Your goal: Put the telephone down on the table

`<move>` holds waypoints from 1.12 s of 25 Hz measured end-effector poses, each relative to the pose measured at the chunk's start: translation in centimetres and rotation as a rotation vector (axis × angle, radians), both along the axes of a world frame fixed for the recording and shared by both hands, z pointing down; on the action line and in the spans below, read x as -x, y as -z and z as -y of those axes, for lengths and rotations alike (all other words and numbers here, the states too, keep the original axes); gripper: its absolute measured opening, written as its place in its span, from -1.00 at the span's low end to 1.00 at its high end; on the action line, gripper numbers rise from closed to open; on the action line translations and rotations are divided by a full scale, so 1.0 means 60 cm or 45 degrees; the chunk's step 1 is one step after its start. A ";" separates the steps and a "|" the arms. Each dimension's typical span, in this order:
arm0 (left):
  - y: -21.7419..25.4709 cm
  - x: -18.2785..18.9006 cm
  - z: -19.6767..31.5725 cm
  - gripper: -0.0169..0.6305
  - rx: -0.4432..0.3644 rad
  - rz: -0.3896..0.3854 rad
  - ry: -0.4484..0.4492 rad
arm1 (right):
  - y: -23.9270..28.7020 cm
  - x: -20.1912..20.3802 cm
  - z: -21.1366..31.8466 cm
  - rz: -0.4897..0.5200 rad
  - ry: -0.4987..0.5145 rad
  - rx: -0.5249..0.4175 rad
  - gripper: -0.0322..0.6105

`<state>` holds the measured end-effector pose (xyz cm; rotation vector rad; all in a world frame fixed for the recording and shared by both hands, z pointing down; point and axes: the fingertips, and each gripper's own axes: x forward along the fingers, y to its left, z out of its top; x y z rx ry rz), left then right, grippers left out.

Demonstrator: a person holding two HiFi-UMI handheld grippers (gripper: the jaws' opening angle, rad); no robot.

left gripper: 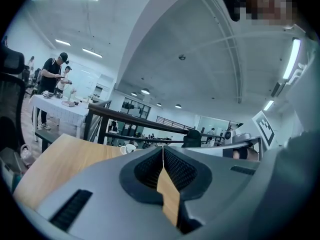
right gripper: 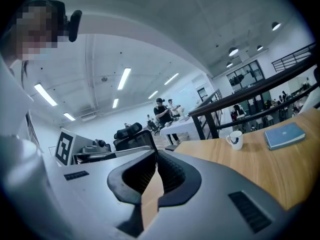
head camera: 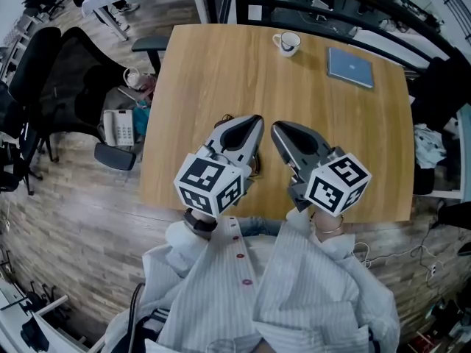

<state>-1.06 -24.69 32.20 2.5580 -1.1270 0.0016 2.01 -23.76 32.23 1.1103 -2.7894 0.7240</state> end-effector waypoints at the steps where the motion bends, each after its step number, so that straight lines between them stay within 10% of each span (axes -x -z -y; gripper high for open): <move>1: 0.002 -0.002 -0.002 -0.90 -0.004 0.001 -0.004 | 0.000 -0.002 -0.002 -0.004 0.000 0.001 -0.77; 28: -0.014 -0.011 -0.052 -0.90 0.004 0.019 -0.055 | -0.025 -0.013 -0.043 -0.026 -0.063 0.031 -0.79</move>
